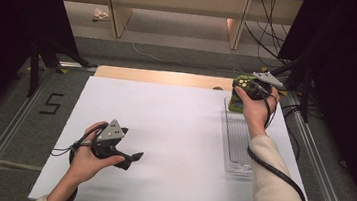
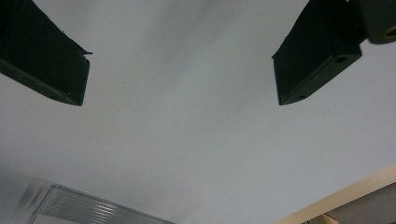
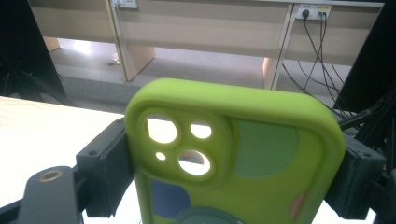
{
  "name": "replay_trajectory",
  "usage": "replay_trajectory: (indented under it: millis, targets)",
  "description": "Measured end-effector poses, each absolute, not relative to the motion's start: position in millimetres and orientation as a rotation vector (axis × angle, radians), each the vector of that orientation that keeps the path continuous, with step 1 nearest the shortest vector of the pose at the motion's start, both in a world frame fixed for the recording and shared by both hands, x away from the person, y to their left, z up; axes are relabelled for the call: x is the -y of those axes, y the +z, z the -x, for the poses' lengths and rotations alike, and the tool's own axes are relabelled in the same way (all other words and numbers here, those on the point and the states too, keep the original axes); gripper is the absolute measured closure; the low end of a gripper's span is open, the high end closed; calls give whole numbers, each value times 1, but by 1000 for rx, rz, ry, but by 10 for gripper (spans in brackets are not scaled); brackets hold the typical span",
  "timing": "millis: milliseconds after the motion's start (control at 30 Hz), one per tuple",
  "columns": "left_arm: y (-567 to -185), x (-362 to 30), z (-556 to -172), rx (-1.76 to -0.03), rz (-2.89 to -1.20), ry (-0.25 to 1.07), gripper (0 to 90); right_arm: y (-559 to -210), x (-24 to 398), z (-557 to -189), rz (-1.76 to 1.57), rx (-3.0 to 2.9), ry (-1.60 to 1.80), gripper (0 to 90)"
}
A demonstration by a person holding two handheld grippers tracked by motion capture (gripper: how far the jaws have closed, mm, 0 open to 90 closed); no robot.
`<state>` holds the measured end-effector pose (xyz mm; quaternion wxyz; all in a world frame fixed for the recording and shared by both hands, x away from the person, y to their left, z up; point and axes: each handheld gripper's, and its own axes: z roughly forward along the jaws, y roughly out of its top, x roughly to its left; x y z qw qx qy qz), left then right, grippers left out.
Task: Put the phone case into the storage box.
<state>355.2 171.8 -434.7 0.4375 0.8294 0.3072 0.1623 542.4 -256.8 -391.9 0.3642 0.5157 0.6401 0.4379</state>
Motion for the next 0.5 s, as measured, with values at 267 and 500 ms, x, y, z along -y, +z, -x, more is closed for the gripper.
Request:
replay_trajectory:
  millis: [267,500]
  targets:
    - [-434,-172,-355,-764,-2063,405,34,-394,256,-546,-1329,-1654,1117,176]
    - [-434,-172,-355,-764,-2062,405,34,-396,256,-549,-1334,-1663,1110,176]
